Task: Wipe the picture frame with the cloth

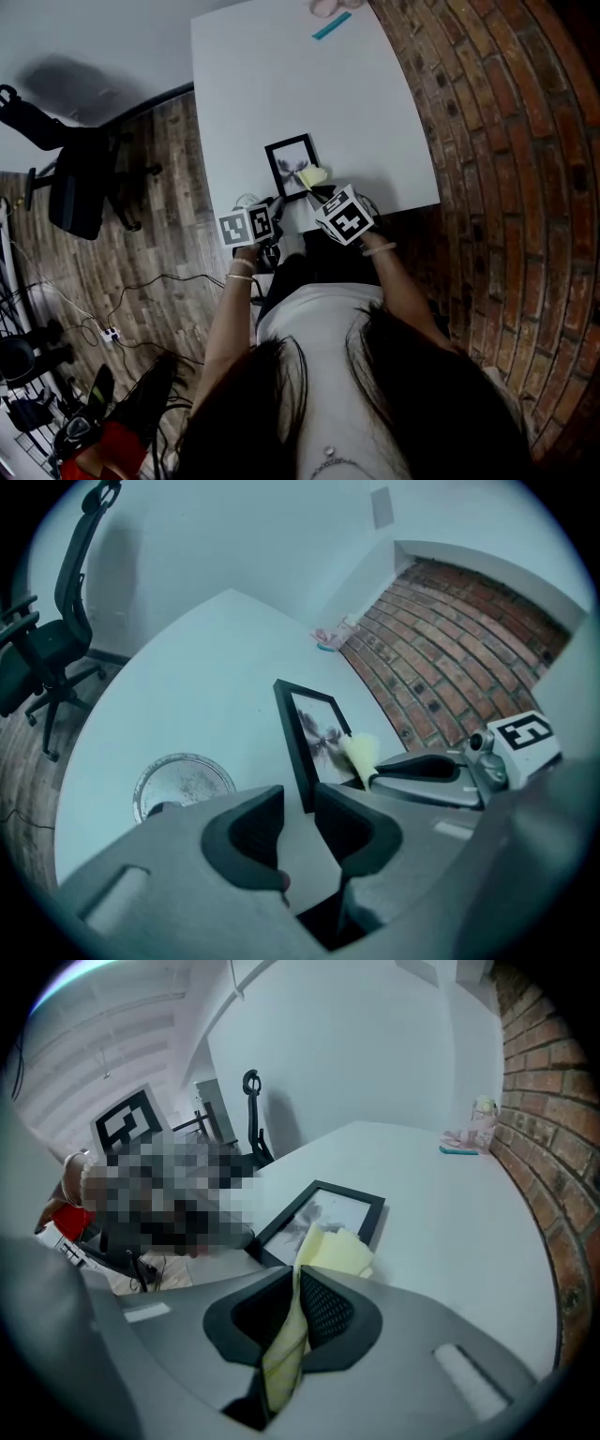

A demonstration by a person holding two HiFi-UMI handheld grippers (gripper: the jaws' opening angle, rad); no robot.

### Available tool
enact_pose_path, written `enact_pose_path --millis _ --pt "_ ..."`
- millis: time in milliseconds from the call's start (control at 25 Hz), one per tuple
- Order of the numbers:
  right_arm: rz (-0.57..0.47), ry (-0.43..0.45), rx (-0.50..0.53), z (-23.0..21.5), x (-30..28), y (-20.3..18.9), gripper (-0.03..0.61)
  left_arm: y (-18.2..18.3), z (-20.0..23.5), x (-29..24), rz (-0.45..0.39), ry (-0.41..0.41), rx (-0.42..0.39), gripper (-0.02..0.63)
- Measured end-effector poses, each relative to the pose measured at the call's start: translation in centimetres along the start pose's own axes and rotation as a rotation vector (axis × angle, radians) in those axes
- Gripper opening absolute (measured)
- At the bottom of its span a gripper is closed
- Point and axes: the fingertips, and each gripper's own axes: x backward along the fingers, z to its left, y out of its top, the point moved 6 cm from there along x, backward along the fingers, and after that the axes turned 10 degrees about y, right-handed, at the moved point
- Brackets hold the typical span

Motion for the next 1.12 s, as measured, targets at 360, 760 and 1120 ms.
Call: enact_pose_path --millis 360,760,1120 --pt "0.024 0.069 0.049 0.8 -1.2 0.9 0.029 -0.1 0.0 -0.2 0.001 -0.005 0.004 0.106" --pt "0.036 0.119 0.066 1.9 -2.4 1.5 0.029 -0.2 0.2 -0.2 -0.006 -0.006 0.005 0.106" --pt "0.054 0.158 0.098 3.2 -3.1 2.2 0.029 -0.2 0.1 -0.1 -0.003 -0.012 0.004 0.104"
